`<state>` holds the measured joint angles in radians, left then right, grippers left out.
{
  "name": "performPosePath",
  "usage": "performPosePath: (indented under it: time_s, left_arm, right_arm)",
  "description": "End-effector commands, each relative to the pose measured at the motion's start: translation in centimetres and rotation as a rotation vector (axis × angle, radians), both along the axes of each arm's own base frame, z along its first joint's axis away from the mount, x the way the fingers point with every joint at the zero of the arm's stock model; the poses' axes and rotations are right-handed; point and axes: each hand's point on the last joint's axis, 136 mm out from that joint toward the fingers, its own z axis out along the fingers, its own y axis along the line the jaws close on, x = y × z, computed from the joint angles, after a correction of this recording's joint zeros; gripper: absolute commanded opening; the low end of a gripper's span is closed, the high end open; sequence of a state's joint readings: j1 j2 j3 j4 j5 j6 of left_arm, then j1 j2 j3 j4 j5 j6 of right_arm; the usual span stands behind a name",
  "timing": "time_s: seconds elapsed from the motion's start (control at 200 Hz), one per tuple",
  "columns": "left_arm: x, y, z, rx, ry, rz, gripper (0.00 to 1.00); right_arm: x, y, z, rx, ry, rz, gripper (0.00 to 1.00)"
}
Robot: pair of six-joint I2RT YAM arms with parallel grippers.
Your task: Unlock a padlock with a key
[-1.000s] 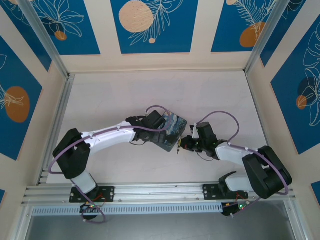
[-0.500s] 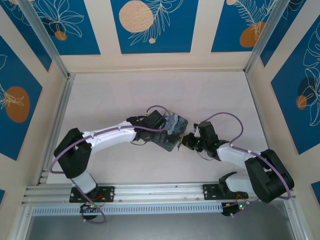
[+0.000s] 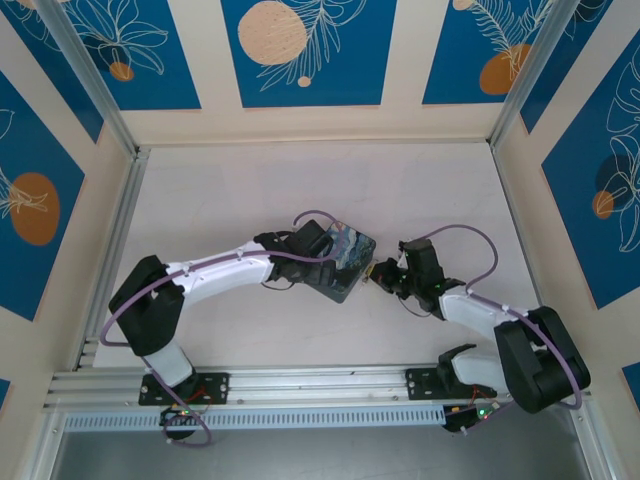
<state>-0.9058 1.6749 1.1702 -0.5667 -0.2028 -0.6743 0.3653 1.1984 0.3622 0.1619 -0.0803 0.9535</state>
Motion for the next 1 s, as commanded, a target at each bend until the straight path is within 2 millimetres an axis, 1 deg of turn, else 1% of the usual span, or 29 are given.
performPosePath:
  time_s: [0.0, 0.095, 0.13, 0.25, 0.35, 0.455, 0.495, 0.595, 0.655, 0.67, 0.69, 0.71, 0.745, 0.76, 0.77, 0.805, 0.915, 0.995]
  left_arm:
    - [-1.1, 0.4, -1.6, 0.058, 0.064, -0.017, 0.99]
    - [-0.8, 0.0, -0.9, 0.043, 0.053, -0.024, 0.99]
    - [-0.8, -0.2, -0.6, 0.034, 0.05, -0.026, 1.0]
    - [-0.5, -1.0, 0.8, -0.007, 0.036, -0.039, 1.0]
    - [-0.2, -1.3, 2.2, -0.027, 0.014, -0.042, 1.0]
    - [0.2, -1.0, 3.8, -0.04, -0.019, -0.031, 1.0]
    - [0.3, -0.8, 4.4, -0.046, -0.032, -0.024, 1.0]
    - [0.7, 0.1, 6.2, -0.059, -0.071, -0.001, 1.0]
    - [1.1, 0.8, 7.4, -0.066, -0.1, 0.018, 1.0]
    - [1.2, 1.1, 7.8, -0.068, -0.108, 0.023, 1.0]
    - [1.4, 1.4, 8.2, -0.07, -0.118, 0.032, 1.0]
    - [1.5, 1.7, 8.7, -0.073, -0.129, 0.039, 1.0]
    - [1.9, 2.4, 9.5, -0.077, -0.15, 0.057, 1.0]
    - [2.0, 2.7, 9.9, -0.08, -0.158, 0.063, 1.0]
    - [2.1, 3.0, 10.1, -0.08, -0.164, 0.071, 1.0]
    - [2.4, 3.8, 11.0, -0.082, -0.189, 0.091, 1.0]
    - [3.9, 7.2, 13.5, -0.062, -0.287, 0.166, 1.0]
    - [5.1, 10.1, 14.9, -0.028, -0.364, 0.237, 1.0]
  right_arm:
    - [-1.8, -0.2, 0.1, 0.027, 0.049, -0.009, 0.0]
    - [-3.6, -0.4, -0.7, 0.007, 0.101, -0.009, 0.0]
    - [-4.4, -0.5, -1.3, -0.005, 0.134, -0.011, 0.0]
    - [-6.5, -0.3, -2.5, -0.02, 0.206, -0.003, 0.0]
    - [-7.6, 0.1, -3.1, -0.03, 0.238, 0.005, 0.0]
    - [-8.4, 0.6, -3.3, -0.035, 0.263, 0.027, 0.0]
    - [-8.6, 0.7, -3.2, -0.04, 0.27, 0.032, 0.09]
    - [-8.8, 0.8, -2.7, -0.056, 0.275, 0.034, 0.48]
    - [-8.9, 0.6, -2.2, -0.062, 0.276, 0.028, 0.64]
    - [-8.9, 0.5, -2.0, -0.064, 0.274, 0.025, 0.7]
    - [-8.9, 0.4, -1.7, -0.066, 0.271, 0.021, 0.73]
    - [-8.8, 0.4, -1.3, -0.065, 0.262, 0.021, 0.81]
    - [-8.8, 0.2, -0.8, -0.069, 0.253, 0.018, 0.85]
    - [-8.8, 0.2, -0.4, -0.068, 0.247, 0.017, 0.92]
    - [-8.8, 0.2, -0.2, -0.069, 0.243, 0.015, 0.95]
    - [-8.5, 0.1, 0.7, -0.065, 0.22, 0.014, 1.0]
    - [-7.5, -0.3, 3.9, -0.082, 0.146, 0.016, 1.0]
    - [-6.0, -0.8, 7.0, -0.121, 0.065, 0.013, 0.99]
